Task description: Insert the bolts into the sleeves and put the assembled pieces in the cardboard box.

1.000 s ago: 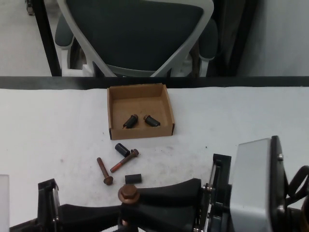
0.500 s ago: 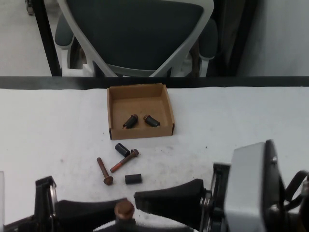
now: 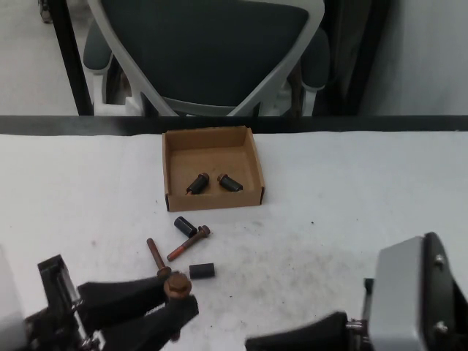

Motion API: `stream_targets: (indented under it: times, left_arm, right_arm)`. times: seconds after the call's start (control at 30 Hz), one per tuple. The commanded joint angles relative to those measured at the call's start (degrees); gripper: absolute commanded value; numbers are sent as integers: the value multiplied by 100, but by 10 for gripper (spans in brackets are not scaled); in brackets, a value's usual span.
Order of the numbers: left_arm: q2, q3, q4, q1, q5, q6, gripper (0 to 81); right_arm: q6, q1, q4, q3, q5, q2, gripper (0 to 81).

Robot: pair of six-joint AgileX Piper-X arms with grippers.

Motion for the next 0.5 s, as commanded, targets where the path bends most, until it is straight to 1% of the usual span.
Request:
stream_targets:
  times: [0.0, 0.13, 0.37, 0.47]
  left_arm:
    - [86, -388, 346, 4, -326, 235, 8]
    - [481, -864, 720, 4, -642, 385, 8]
    - [1667, -1581, 748, 29, -1356, 668, 8]
    - [2263, -1918, 748, 210, -1345, 802, 8]
  right_arm:
    - [-48, 6, 481, 8, 48, -160, 3]
    - [-47, 6, 757, 8, 48, -159, 3]
    - [-47, 6, 817, 8, 48, -159, 3]
    - [-47, 6, 912, 8, 48, -159, 3]
